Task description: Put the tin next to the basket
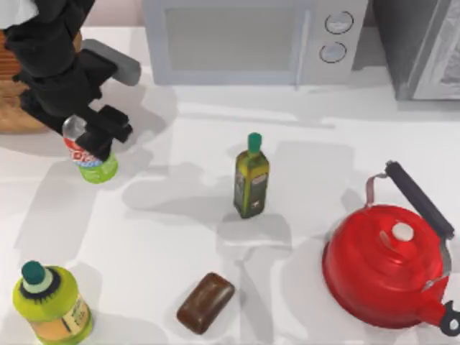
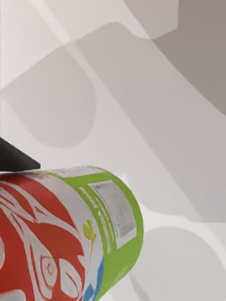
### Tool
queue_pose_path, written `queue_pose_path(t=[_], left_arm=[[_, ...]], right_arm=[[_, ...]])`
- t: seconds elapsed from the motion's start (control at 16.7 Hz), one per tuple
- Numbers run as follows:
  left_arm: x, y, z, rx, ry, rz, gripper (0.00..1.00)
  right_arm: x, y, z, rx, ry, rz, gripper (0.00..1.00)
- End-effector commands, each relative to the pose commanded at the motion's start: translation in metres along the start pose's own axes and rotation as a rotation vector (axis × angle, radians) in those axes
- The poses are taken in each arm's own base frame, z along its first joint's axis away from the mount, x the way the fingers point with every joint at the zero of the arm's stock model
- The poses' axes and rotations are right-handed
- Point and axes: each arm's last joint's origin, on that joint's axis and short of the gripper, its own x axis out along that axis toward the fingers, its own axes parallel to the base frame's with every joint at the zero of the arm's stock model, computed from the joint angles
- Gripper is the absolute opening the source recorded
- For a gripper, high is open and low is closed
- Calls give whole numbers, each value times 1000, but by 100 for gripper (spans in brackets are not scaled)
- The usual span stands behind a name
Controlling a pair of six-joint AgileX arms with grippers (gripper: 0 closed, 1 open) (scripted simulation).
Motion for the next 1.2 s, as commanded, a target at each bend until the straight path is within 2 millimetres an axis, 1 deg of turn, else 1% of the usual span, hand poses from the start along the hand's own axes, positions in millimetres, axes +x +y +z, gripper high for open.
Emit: queue_pose_path(t=[0.12,0.3,0.42,0.54,0.66,0.72,1.02,1.08,1.2], left_arm=[[-10,37,-31,-108,2,1,0],[-16,88,-81,-322,19,24,0],[-12,115,-108,-467,24,49,0],[1,134,-124,-571,37,57,0],[17,143,-129,-620,51,51,0],[21,145,-129,-627,54,48,0],[21,144,-128,-620,53,48,0],[20,146,-132,-619,55,45,0],[18,153,-145,-631,55,39,0]], right_arm=[[0,0,0,0,0,0,100],[0,0,0,0,0,0,100],[0,0,0,0,0,0,100],[0,0,0,0,0,0,100],[0,0,0,0,0,0,100],[0,0,0,0,0,0,100],[0,0,0,0,0,0,100],[0,0,0,0,0,0,100],[0,0,0,0,0,0,100]])
